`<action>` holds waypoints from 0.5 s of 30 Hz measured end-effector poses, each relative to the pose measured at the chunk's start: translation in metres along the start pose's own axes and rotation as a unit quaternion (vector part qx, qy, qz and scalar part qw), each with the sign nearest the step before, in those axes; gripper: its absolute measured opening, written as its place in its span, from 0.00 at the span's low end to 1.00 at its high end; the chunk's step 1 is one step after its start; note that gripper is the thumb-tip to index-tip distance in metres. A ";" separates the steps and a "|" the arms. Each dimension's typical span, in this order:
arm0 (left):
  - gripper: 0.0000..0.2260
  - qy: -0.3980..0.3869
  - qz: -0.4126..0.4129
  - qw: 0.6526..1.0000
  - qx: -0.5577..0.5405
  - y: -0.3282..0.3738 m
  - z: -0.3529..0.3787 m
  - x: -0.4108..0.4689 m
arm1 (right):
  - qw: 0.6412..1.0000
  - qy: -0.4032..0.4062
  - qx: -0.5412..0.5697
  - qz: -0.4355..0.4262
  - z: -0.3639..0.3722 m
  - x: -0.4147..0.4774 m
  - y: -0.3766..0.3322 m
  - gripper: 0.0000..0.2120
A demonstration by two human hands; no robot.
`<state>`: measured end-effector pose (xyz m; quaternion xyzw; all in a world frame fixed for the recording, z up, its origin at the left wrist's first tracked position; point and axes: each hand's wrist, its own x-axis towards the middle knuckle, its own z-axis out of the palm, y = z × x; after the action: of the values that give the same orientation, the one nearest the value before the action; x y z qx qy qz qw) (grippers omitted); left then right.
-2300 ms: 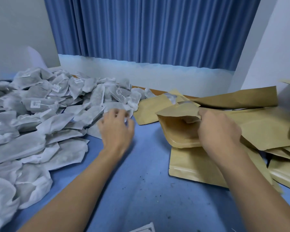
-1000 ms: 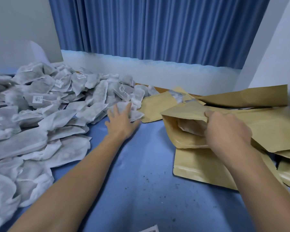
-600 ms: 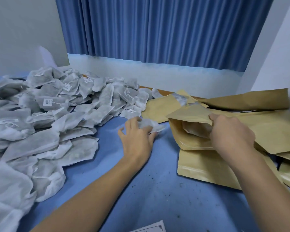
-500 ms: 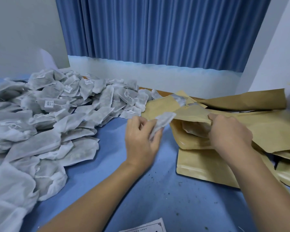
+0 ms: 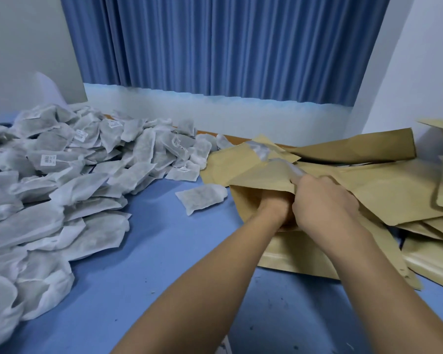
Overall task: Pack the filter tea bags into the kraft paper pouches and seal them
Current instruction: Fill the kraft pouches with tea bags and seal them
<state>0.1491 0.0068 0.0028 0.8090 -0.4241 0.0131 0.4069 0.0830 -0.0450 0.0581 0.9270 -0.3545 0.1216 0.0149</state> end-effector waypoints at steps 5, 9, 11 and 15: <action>0.09 0.191 0.247 0.948 0.063 -0.026 -0.002 -0.028 | 0.999 0.020 0.026 0.000 0.002 0.005 0.010 0.16; 0.09 0.413 0.122 0.901 0.057 -0.075 -0.048 -0.035 | 0.999 -0.004 0.046 0.008 0.000 0.007 0.011 0.18; 0.14 0.282 -0.131 0.939 0.147 -0.106 -0.063 -0.035 | 0.999 -0.004 0.050 0.013 0.001 0.007 0.011 0.19; 0.15 0.142 -0.206 0.947 0.203 -0.125 -0.057 -0.041 | 0.999 -0.004 0.053 0.009 0.002 0.007 0.010 0.20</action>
<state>0.2285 0.1116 -0.0547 0.9340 -0.1748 0.1295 0.2833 0.0816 -0.0577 0.0568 0.9238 -0.3559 0.1365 -0.0365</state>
